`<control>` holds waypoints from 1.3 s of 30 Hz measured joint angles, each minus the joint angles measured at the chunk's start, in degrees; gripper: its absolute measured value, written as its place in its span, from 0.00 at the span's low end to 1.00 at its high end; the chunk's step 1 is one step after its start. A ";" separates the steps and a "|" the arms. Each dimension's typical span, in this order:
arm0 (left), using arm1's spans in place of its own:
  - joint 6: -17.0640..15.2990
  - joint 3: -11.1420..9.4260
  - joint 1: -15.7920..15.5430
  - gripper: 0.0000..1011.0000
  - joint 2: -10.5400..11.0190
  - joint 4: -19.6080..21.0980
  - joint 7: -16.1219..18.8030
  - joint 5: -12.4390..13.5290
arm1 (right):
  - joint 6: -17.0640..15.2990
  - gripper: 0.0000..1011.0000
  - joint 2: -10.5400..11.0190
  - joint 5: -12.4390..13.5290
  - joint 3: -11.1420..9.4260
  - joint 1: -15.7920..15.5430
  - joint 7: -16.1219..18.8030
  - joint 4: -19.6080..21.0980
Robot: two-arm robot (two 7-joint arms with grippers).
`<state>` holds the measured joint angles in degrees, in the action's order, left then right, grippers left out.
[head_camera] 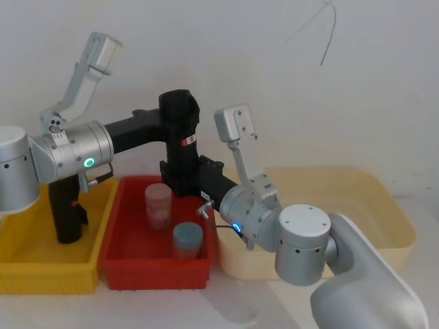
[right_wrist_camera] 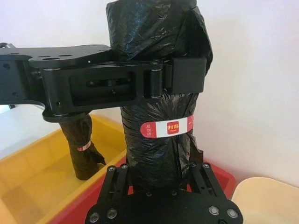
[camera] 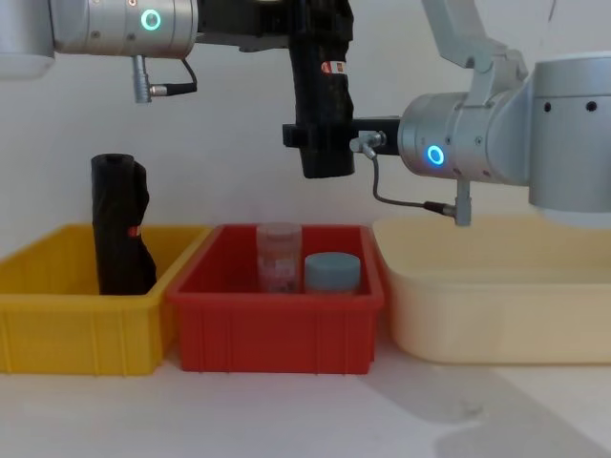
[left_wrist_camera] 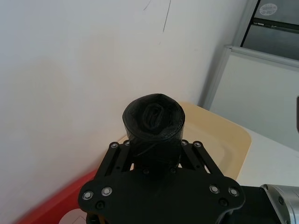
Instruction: Pick up the garbage bag with the one hand and transfer it to the other hand.
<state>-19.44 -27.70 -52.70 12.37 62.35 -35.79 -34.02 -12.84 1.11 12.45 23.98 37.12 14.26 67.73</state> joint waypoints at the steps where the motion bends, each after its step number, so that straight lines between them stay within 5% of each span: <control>1: 0.00 0.00 0.00 0.36 0.00 0.00 0.00 0.00 | 0.02 0.52 -0.04 -0.01 0.00 0.03 0.00 -0.06; 13: 0.00 0.00 0.00 0.37 -0.01 0.00 -0.01 -0.01 | 0.08 0.52 -0.17 -0.09 -0.06 0.19 0.01 -0.29; 29: -0.39 0.22 0.32 0.84 0.15 0.74 0.74 -0.21 | -1.78 0.52 -0.47 1.58 -2.91 -1.94 -1.78 1.89; 35: -1.64 1.37 1.38 0.98 0.48 2.69 2.38 -1.42 | -2.96 0.52 -0.10 2.40 -5.03 -2.88 -3.50 2.36; 39: -2.79 2.46 2.35 0.99 0.65 4.45 3.34 -2.69 | -3.42 0.52 0.24 2.60 -5.98 -3.31 -4.23 2.37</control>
<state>-22.24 -25.25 -50.35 13.02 66.80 -32.46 -36.71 -16.26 1.35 15.05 18.00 33.81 10.03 70.10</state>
